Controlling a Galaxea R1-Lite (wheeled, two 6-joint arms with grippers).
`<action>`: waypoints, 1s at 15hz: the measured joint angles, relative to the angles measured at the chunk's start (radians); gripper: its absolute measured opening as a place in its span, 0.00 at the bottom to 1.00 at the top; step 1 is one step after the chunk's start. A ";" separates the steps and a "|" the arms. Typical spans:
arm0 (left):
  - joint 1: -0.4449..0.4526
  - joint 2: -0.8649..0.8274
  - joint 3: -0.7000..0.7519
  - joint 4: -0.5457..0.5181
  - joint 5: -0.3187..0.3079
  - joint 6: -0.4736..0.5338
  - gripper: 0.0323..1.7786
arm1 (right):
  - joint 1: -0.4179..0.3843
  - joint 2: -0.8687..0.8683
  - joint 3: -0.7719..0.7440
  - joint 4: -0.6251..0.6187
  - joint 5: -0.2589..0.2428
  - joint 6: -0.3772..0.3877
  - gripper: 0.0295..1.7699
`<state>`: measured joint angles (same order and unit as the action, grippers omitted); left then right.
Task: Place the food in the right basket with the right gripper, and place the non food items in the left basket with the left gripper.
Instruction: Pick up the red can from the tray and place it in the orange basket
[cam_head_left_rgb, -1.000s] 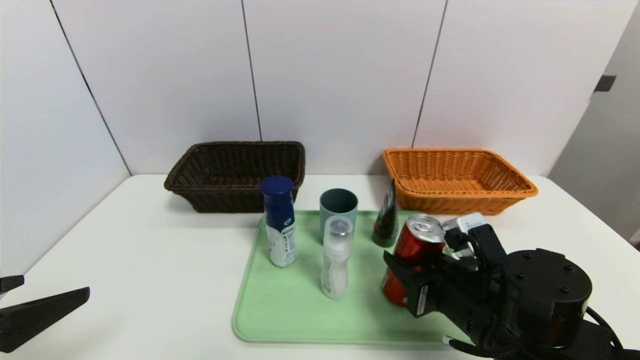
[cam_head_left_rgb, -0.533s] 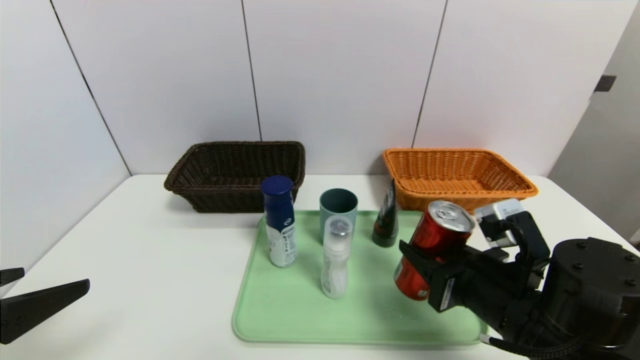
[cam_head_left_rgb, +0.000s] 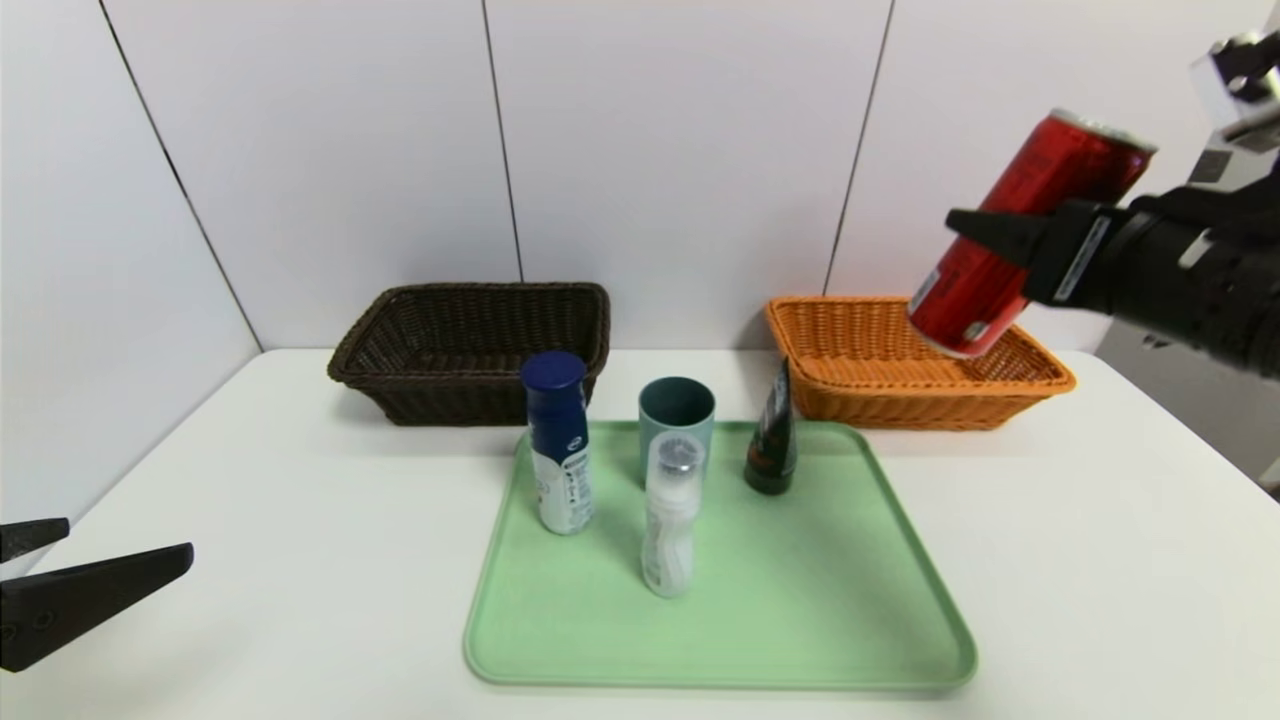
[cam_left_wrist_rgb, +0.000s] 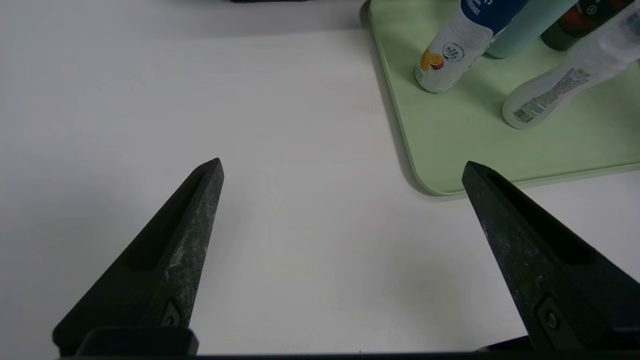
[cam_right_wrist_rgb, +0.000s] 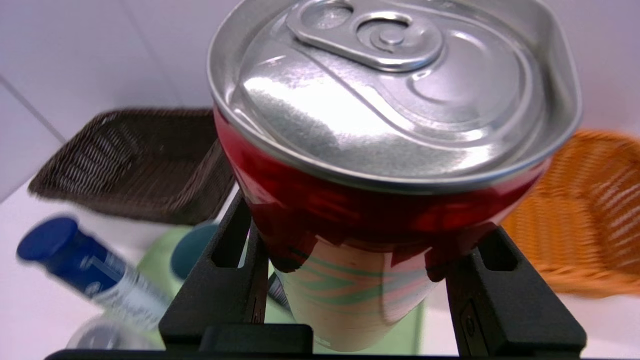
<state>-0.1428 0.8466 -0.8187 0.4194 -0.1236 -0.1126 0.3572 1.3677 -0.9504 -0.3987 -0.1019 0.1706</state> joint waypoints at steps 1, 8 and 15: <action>-0.003 0.002 0.000 -0.001 0.000 0.000 0.95 | -0.068 0.014 -0.077 0.078 0.040 -0.002 0.53; -0.009 0.016 -0.008 -0.005 -0.001 -0.001 0.95 | -0.267 0.306 -0.357 0.049 0.082 -0.037 0.53; -0.009 0.019 -0.014 -0.005 -0.001 -0.004 0.95 | -0.365 0.588 -0.517 0.010 0.066 -0.080 0.53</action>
<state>-0.1519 0.8657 -0.8332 0.4147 -0.1251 -0.1164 -0.0081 1.9555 -1.4677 -0.3887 -0.0360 0.0902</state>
